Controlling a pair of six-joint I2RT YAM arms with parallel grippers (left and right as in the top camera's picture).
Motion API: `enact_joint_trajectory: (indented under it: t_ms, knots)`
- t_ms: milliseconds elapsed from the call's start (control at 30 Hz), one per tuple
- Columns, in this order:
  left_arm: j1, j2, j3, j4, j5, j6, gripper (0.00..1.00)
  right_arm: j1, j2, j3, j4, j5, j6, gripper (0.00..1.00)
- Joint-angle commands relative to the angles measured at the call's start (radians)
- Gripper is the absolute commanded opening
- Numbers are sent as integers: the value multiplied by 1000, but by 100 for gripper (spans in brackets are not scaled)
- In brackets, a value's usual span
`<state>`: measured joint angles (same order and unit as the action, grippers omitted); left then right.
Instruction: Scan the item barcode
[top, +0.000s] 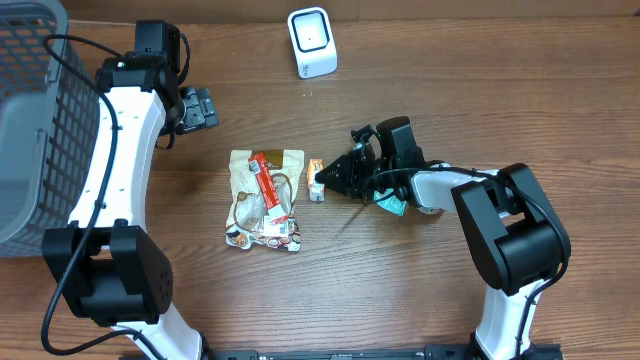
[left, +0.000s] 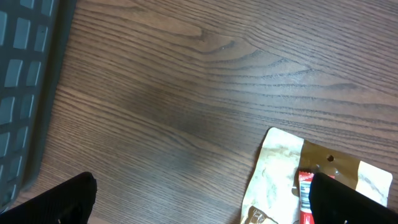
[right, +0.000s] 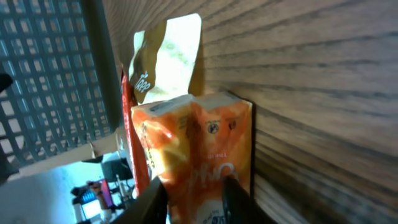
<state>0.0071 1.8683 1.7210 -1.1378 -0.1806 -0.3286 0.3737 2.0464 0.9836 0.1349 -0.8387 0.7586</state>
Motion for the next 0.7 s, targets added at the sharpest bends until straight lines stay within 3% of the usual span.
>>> enact_joint_trajectory:
  t_ms: [0,667]
  knots:
    - [-4,-18,16,-2,-10,23,99,4,-25,-12,3,12,1,34]
    - [-4,-18,16,-2,-10,23,99,1,-109,-6,-18,32,1,47]
